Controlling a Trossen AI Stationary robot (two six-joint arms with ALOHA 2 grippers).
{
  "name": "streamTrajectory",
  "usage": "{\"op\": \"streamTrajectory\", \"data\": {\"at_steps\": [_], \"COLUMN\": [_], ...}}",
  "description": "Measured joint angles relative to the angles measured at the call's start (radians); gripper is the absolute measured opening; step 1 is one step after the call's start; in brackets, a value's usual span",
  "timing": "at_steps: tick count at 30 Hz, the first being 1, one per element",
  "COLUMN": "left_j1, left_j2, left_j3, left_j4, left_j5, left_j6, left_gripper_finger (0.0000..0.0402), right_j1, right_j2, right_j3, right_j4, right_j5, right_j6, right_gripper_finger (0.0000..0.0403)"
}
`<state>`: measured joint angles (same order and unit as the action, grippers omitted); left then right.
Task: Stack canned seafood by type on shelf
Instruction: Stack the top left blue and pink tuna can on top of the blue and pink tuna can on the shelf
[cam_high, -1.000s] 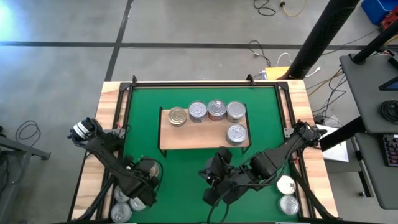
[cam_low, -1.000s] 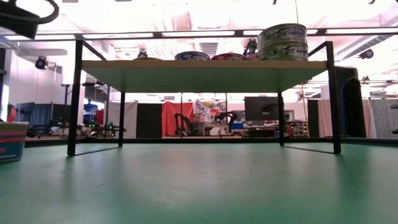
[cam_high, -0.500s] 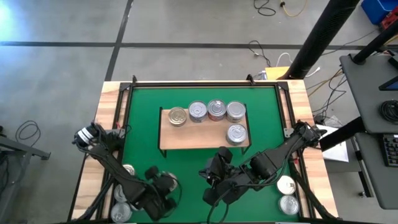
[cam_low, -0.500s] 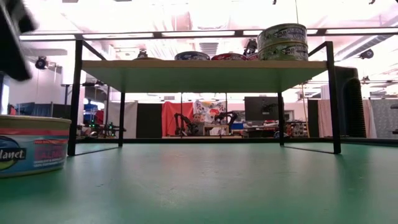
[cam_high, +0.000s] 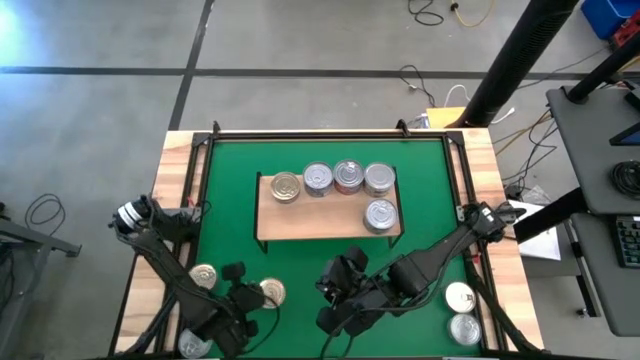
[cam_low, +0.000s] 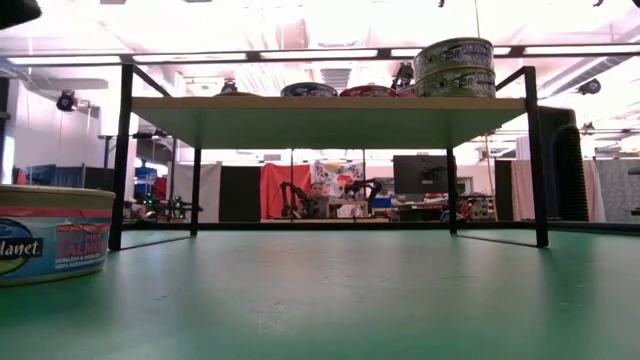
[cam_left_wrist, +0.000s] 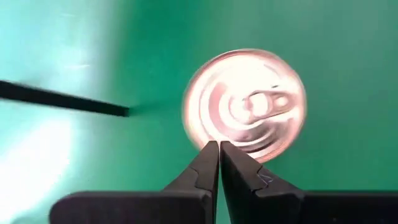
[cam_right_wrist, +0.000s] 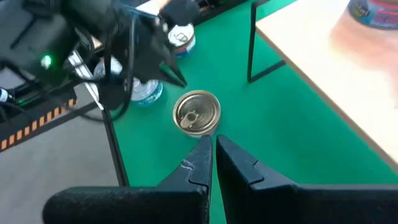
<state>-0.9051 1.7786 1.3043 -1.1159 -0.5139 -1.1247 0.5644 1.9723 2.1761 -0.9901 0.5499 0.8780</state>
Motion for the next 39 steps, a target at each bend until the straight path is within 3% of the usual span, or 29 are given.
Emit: {"op": "streamTrajectory", "data": {"at_steps": [7,12,16,22,30,33,39], "left_j1": [-0.135,-0.200,-0.201,-0.188,-0.183,-0.180,-0.159], "left_j2": [-0.121,-0.162,-0.200,-0.247,-0.260,-0.260,-0.261], "left_j3": [-0.121,-0.201,-0.283,-0.391,-0.468,-0.492,-0.548], "left_j4": [-0.010,0.024,0.117,0.325,0.348,0.354,0.387], "left_j5": [-0.054,-0.070,-0.064,-0.053,0.039,0.053,0.050], "left_j6": [-0.182,-0.293,-0.291,-0.122,-0.039,-0.028,-0.069], "left_gripper_finger": [0.0003,0.0031,0.0080,0.0161,0.0215,0.0219,0.0217], "right_j1": [0.000,0.006,0.012,0.018,0.029,0.029,0.006], "right_j2": [0.034,0.062,0.106,0.184,0.278,0.326,0.430], "right_j3": [0.000,0.000,0.000,0.012,0.027,0.027,0.027], "right_j4": [0.004,0.009,0.036,0.110,0.128,0.161,0.231], "right_j5": [-0.004,-0.004,-0.008,-0.009,0.027,0.071,0.106], "right_j6": [-0.004,-0.028,-0.081,-0.167,-0.163,-0.131,-0.066], "right_gripper_finger": [0.0013,0.0037,0.0095,0.0213,0.0349,0.0378,0.0397]}}
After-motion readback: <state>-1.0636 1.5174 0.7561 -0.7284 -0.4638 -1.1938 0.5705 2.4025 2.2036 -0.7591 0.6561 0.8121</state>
